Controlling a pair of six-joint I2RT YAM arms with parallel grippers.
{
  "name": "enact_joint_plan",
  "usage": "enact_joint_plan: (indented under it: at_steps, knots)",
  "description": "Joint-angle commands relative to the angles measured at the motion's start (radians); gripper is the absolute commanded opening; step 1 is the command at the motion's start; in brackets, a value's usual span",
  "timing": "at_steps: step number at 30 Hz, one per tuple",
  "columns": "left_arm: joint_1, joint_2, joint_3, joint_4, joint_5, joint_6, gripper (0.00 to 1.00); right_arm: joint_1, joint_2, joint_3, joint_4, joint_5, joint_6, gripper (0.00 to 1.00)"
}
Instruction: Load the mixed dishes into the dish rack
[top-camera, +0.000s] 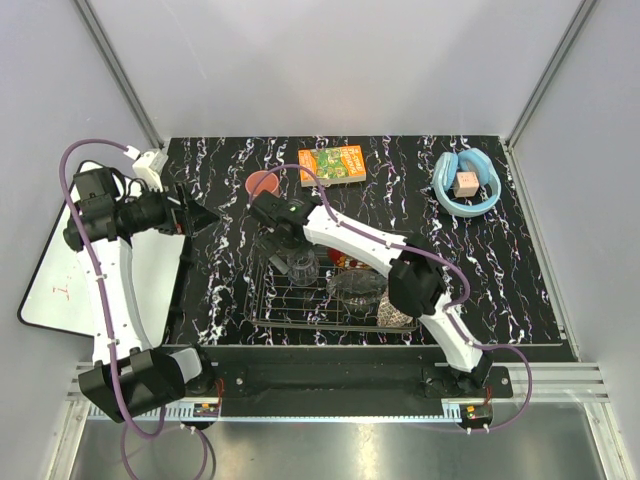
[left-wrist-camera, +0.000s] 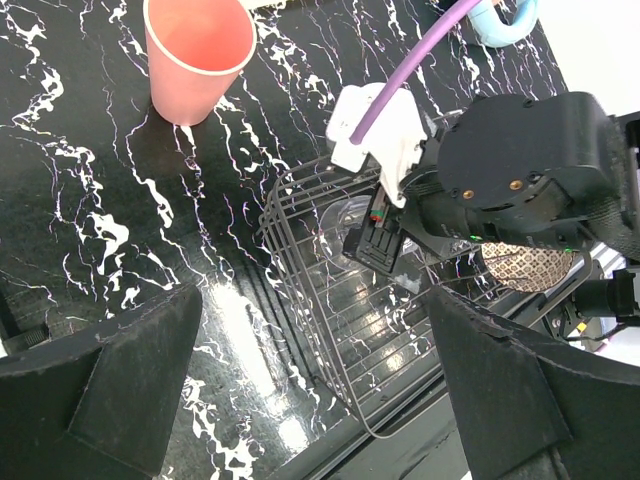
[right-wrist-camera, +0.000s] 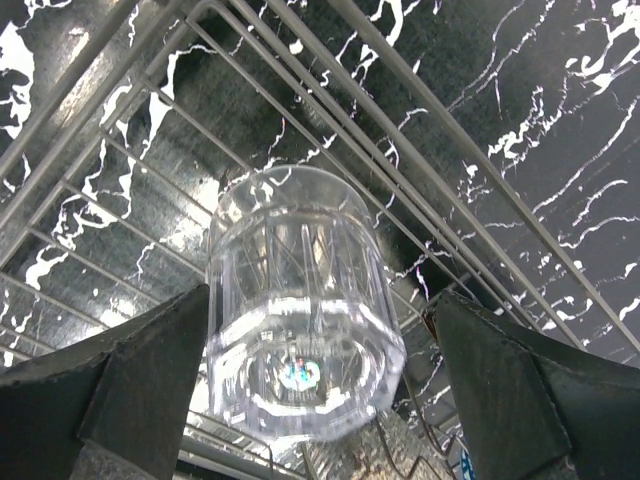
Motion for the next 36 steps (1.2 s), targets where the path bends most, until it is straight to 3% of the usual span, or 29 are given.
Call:
enact_joint_plan:
  at_steps: [1, 7, 10, 12, 16, 20, 27, 31, 36]
  knots:
    - [0.006, 0.005, -0.011, 0.035, 0.039, 0.015, 0.99, 0.007, -0.129, -0.004, 0.019, 0.017, 0.014, 1.0]
    - [0.003, 0.023, -0.019, 0.08, 0.055, -0.009, 0.99, 0.009, -0.211, 0.051, 0.011, -0.005, 0.027, 1.0]
    - [-0.058, 0.037, -0.025, 0.149, 0.005, -0.046, 0.99, 0.007, -0.242, 0.133, -0.03, -0.011, 0.034, 1.0]
    - [-0.164, 0.06, -0.014, 0.213, -0.095, -0.074, 0.99, 0.007, -0.281, 0.179, -0.04, 0.006, 0.042, 1.0]
    - [-0.374, 0.166, 0.1, 0.275, -0.311, -0.091, 0.99, 0.003, -0.402, 0.19, -0.005, 0.241, 0.128, 1.0]
    - [-0.454, 0.368, 0.245, 0.276, -0.406, -0.06, 0.99, -0.035, -0.575, -0.016, 0.141, 0.374, 0.189, 1.0]
    - [-0.537, 0.588, 0.397, 0.293, -0.627, 0.053, 0.99, -0.154, -0.909, -0.524, 0.405, 0.23, 0.309, 1.0]
    - [-0.577, 0.632, 0.397, 0.342, -0.722, 0.099, 0.99, -0.164, -1.019, -0.647, 0.46, 0.273, 0.329, 0.93]
    - [-0.591, 0.678, 0.401, 0.37, -0.728, 0.09, 0.99, -0.167, -1.042, -0.704, 0.465, 0.285, 0.344, 0.91]
